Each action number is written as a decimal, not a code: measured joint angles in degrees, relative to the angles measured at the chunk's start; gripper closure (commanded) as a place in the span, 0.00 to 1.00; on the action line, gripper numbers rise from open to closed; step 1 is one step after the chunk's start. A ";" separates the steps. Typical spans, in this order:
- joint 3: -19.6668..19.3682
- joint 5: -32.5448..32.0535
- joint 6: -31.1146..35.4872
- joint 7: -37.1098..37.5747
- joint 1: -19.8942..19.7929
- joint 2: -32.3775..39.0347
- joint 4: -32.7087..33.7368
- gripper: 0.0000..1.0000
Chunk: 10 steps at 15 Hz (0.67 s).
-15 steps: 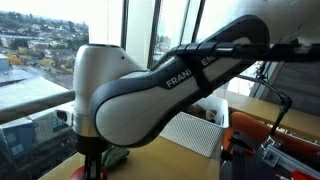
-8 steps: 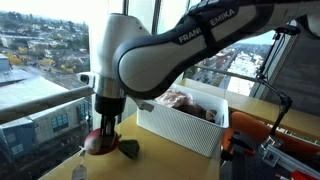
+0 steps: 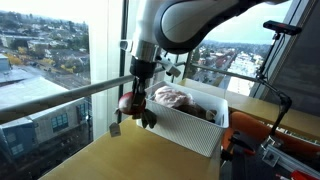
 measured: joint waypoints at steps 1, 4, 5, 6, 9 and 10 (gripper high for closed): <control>-0.25 0.07 0.02 0.01 -0.75 -1.85 -1.60 0.95; -1.19 0.41 0.05 0.01 -2.71 -7.36 -5.77 0.95; -1.52 0.66 0.06 0.01 -3.30 -9.13 -6.85 0.95; -1.87 0.93 0.06 0.01 -3.92 -10.95 -7.83 0.95; -3.50 1.68 0.04 0.01 -5.62 -16.29 -10.29 0.95; -4.20 1.94 0.03 -0.02 -6.12 -17.88 -11.02 0.95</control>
